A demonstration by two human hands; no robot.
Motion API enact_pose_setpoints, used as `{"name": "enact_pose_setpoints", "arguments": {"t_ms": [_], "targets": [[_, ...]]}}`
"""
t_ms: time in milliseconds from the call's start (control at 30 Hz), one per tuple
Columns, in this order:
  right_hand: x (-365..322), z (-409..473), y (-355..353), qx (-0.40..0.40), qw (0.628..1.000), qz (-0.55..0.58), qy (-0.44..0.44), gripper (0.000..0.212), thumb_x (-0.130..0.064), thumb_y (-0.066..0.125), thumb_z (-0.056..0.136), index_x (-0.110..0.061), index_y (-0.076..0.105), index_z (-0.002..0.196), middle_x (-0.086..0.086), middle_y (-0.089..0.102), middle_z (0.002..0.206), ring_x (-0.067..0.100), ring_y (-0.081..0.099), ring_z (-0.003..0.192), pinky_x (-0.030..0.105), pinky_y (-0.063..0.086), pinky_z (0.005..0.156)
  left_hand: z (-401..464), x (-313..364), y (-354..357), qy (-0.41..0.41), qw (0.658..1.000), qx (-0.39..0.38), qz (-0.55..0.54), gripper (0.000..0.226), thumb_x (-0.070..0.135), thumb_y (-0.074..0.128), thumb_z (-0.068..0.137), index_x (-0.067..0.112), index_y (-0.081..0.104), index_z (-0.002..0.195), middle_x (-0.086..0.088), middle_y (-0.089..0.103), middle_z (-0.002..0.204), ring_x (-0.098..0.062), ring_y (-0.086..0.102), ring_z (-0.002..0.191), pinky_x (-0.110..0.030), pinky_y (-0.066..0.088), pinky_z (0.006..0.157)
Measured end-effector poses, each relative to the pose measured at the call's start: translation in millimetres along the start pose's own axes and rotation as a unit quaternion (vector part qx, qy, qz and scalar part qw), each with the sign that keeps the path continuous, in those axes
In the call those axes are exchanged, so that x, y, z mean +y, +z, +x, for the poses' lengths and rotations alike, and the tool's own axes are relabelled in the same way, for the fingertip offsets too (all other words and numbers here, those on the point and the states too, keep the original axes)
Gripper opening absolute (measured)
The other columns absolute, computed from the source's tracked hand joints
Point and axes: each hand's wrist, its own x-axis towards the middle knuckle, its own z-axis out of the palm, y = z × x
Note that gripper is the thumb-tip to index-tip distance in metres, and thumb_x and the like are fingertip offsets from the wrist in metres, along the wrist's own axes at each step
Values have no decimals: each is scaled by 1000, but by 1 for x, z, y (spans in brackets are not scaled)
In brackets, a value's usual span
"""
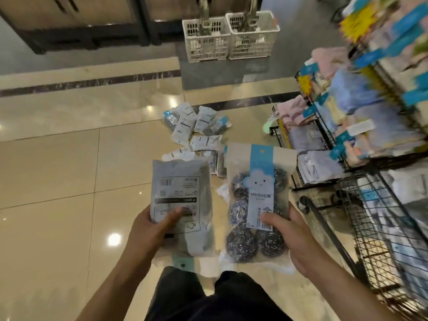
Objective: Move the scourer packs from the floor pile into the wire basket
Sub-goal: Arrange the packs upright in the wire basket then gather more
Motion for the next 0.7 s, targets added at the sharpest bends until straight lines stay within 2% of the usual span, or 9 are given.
{"name": "enact_pose_setpoints", "arguments": {"t_ms": [100, 167, 267, 333, 433, 500, 567, 600, 700], "targets": [[-16, -6, -5, 23, 1000, 6, -9, 42, -7, 78, 88, -30, 70, 123, -6, 82, 111, 21, 76, 110, 49, 56, 103, 12, 16, 0, -11, 999, -44, 5, 71, 59, 91, 62, 19, 70, 117, 0, 83, 103, -20, 81, 89, -38, 65, 75], [-23, -13, -7, 53, 998, 14, -13, 44, -8, 79, 88, -31, 71, 124, -6, 82, 112, 21, 76, 110, 50, 56, 104, 23, 32, -1, -8, 996, -83, 19, 77, 64, 84, 55, 19, 71, 117, -2, 83, 103, -22, 81, 90, -40, 64, 77], [-29, -31, -7, 105, 993, 59, -16, 44, -7, 79, 88, -30, 70, 125, -9, 82, 108, 16, 77, 105, 40, 58, 93, 42, 60, 6, -10, 991, -131, 29, 56, 49, 89, 72, 17, 74, 115, -6, 83, 99, -27, 81, 87, -42, 62, 78], [-30, -45, -6, 139, 987, 82, -9, 45, -6, 78, 88, -27, 68, 127, -9, 83, 107, 13, 78, 100, 34, 57, 87, 56, 77, 14, -17, 985, -166, 44, 40, 35, 80, 80, 15, 74, 114, -9, 83, 96, -30, 81, 83, -43, 62, 79], [-26, -63, -13, 182, 976, 119, -13, 49, -5, 81, 86, -27, 66, 127, -11, 83, 103, 13, 78, 97, 30, 56, 84, 76, 97, 33, -15, 972, -217, 88, 34, 31, 80, 83, 16, 75, 113, -10, 83, 91, -31, 81, 80, -42, 62, 76], [-24, -78, -20, 218, 963, 159, -14, 64, -19, 92, 71, -30, 65, 128, -10, 82, 104, 15, 77, 99, 33, 57, 86, 83, 105, 53, -9, 962, -251, 112, 31, 27, 80, 84, 16, 75, 113, -9, 83, 90, -29, 81, 76, -38, 61, 70], [-14, -90, -30, 238, 950, 200, -24, 98, -37, 103, 42, -26, 64, 132, -4, 83, 110, 21, 79, 103, 40, 61, 90, 87, 107, 76, 0, 948, -291, 130, 29, 24, 80, 86, 17, 75, 114, -8, 84, 93, -27, 81, 79, -39, 62, 73], [-10, -98, -33, 252, 942, 223, -24, 105, -39, 106, 35, -24, 64, 130, -1, 83, 110, 23, 80, 100, 39, 63, 84, 85, 108, 87, 9, 940, -310, 141, 29, 25, 80, 87, 19, 76, 114, -5, 84, 94, -26, 81, 82, -38, 61, 74], [1, -125, -43, 295, 911, 285, -44, 65, -16, 94, 68, -23, 65, 126, 1, 84, 104, 23, 82, 90, 36, 63, 72, 75, 105, 127, 38, 920, -344, 185, 23, 29, 80, 88, 21, 77, 109, 6, 83, 84, -19, 78, 83, -32, 60, 64]]}}
